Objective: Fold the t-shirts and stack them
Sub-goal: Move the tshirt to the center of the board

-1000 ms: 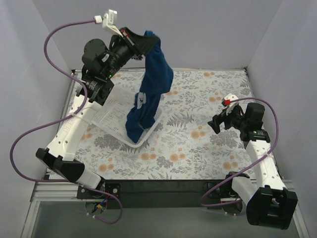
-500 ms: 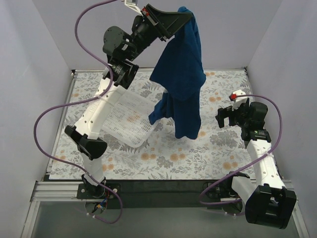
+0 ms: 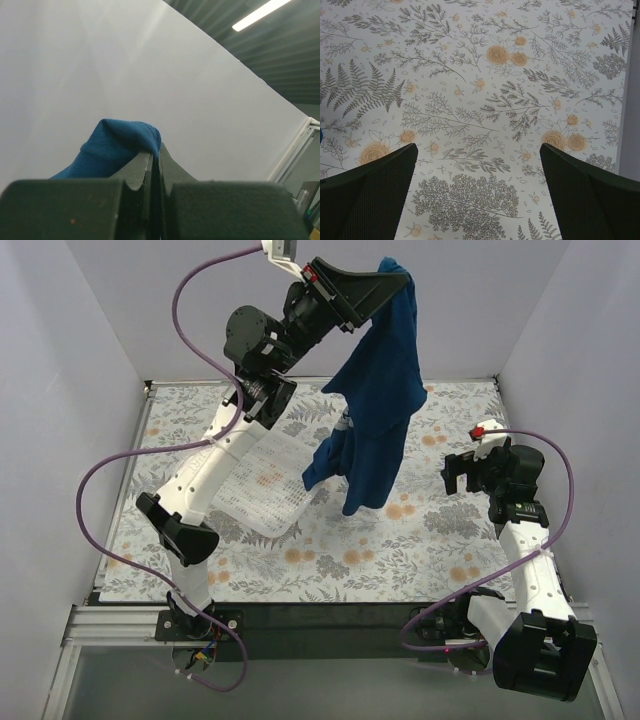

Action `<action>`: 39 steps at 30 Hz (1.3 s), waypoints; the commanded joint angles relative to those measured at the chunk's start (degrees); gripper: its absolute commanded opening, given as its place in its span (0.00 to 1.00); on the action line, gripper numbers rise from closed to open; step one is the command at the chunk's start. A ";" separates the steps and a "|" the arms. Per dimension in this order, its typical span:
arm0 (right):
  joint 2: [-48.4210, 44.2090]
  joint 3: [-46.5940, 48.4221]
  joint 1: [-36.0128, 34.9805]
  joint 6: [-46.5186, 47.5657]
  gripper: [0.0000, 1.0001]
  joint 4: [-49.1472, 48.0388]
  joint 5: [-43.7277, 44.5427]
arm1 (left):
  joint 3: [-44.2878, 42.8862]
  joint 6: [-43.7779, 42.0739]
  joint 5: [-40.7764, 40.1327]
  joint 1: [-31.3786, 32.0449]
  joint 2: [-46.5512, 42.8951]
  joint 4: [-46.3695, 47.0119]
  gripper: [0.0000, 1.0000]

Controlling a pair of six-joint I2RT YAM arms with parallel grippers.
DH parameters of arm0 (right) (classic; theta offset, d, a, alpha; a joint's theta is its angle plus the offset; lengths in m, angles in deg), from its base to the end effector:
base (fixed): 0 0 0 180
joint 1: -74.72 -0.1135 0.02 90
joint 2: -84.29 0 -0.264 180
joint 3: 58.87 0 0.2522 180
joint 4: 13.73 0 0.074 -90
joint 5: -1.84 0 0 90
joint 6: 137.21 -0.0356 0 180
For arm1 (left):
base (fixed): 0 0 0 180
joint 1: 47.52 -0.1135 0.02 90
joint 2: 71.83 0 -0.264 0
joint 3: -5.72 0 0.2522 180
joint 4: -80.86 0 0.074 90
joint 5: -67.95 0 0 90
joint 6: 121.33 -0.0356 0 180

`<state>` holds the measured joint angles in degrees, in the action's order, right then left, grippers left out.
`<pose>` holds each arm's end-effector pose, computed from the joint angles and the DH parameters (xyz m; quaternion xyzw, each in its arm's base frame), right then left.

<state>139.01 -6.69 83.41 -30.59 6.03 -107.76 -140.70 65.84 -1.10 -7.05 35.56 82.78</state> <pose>0.2183 -0.0213 0.2770 -0.1512 0.8099 0.0177 0.5665 0.2776 -0.2536 0.5945 -0.0483 0.4378 -0.8615 0.2529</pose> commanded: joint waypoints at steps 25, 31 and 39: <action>0.83 -0.44 1.77 4.56 0.98 1.56 -13.63 | 61.90 -39.42 -35.47 0.58 -29.70 -36.25 0.81; 1.97 -0.18 1.77 4.74 0.98 2.08 -14.85 | 68.06 -31.63 -29.93 -2.75 -27.34 -37.92 0.82; 2.85 -0.18 1.77 4.56 0.98 2.17 -14.86 | 48.58 -3.49 -34.29 -13.57 -6.08 -49.94 0.85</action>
<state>141.79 -6.76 85.12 -26.39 8.06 -121.55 -83.59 48.31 -31.50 -19.42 25.03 39.61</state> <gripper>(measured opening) 0.984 0.839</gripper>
